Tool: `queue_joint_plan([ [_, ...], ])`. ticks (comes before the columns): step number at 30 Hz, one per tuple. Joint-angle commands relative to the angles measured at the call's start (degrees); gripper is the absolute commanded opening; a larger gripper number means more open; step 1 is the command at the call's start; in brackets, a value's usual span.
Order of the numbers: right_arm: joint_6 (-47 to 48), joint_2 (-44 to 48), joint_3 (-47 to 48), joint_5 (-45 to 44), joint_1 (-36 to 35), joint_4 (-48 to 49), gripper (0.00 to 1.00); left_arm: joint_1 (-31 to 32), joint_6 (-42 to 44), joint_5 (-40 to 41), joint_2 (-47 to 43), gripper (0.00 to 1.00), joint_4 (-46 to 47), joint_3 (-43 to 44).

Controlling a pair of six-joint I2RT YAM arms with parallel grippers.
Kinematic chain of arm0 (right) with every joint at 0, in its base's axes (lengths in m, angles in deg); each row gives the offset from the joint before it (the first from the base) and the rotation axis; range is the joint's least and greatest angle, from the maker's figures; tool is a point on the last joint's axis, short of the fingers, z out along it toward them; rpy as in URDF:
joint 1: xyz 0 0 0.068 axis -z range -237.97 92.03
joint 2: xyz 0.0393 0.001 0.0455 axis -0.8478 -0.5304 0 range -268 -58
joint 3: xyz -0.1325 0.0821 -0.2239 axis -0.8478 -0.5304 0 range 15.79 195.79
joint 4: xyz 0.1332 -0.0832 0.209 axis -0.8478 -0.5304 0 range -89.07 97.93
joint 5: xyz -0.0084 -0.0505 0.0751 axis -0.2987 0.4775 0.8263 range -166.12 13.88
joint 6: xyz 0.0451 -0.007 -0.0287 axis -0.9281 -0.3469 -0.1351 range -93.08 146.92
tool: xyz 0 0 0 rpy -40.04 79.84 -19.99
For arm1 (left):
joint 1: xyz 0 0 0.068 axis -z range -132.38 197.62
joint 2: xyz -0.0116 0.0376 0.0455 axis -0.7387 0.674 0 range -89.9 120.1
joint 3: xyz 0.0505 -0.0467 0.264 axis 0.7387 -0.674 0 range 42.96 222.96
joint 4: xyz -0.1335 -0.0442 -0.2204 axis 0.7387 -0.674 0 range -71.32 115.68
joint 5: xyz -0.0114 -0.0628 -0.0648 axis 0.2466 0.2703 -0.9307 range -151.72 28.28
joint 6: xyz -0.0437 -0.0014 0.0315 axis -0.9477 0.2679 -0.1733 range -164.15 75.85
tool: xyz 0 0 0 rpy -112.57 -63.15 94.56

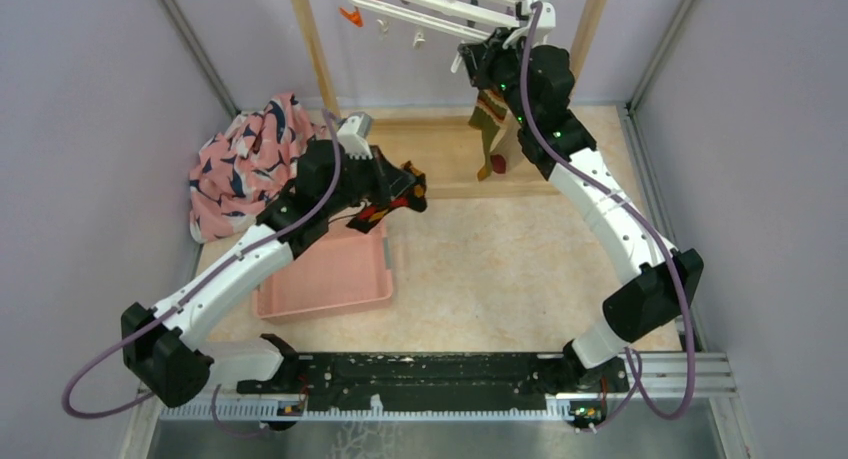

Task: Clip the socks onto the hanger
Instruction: Pick up the sock from the bin, then place the sock at the center of the board.

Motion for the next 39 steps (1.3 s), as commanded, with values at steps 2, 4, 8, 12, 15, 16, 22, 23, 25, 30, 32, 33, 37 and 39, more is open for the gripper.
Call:
queue_joint_plan([
  [2, -0.36, 3.62, -1.79, 0.02, 1.31, -1.58, 0.0, 5.12, 0.26, -8.7, 6.61, 0.0, 7.51, 11.67],
  [4, -0.46, 4.03, -2.46, 0.09, 1.55, -1.09, 0.0, 7.08, 1.28, -10.28, 9.21, 0.0, 7.93, 15.45],
  [8, -0.55, 4.9, -3.72, 0.11, 2.31, -0.96, 0.0, 8.0, 2.72, -9.65, 11.38, 0.0, 7.42, 15.89],
  [12, -0.59, 5.53, -4.8, 0.58, 3.11, -0.8, 0.0, 6.62, 3.72, -7.62, 10.46, 0.0, 7.87, 8.16],
  [15, -1.05, 5.4, -5.47, 1.34, 3.44, -0.48, 0.0, 3.87, 3.75, -10.33, 10.68, 0.0, 8.97, 0.65],
  [16, -1.27, 5.36, -5.71, 1.42, 3.45, -0.25, 0.0, 3.04, 4.74, -11.82, 11.02, 0.0, 9.49, -2.01],
  [22, -1.29, 4.84, -5.73, 1.41, 3.54, -0.34, 0.0, 0.03, 9.5, -15.51, 14.15, 0.0, 1.71, -10.12],
  [23, -1.21, 4.84, -5.73, 1.43, 3.6, -0.35, 0.0, 0.0, 10.04, -15.41, 14.24, 0.0, -0.07, -10.6],
  [25, -1.29, 4.71, -5.7, 1.43, 3.63, -0.06, 0.0, 0.01, 11.47, -15.14, 14.01, 0.0, -1.55, -11.91],
  [30, -2.2, 3.71, -5.62, 3.29, 3.63, 0.65, 0.0, 0.02, 12.59, -9.56, 15.14, 0.52, -5.59, -9.74],
  [32, -2.3, 3.59, -5.62, 3.53, 3.63, 0.47, 0.0, 0.13, 12.45, -7.28, 14.58, 0.67, -5.63, -8.59],
  [33, -2.13, 3.56, -5.62, 3.42, 3.63, 0.32, 0.0, 0.14, 12.36, -5.96, 14.03, 0.7, -5.84, -7.76],
  [37, -1.21, 4.28, -5.84, 2.51, 3.91, -0.26, 0.0, 0.62, 14.14, 1.41, 12.06, 0.72, -9.62, -1.89],
  [39, -1.21, 4.53, -5.96, 2.52, 4.19, -0.11, 0.0, 1.02, 15.57, 2.73, 12.37, 0.69, -10.03, 1.23],
])
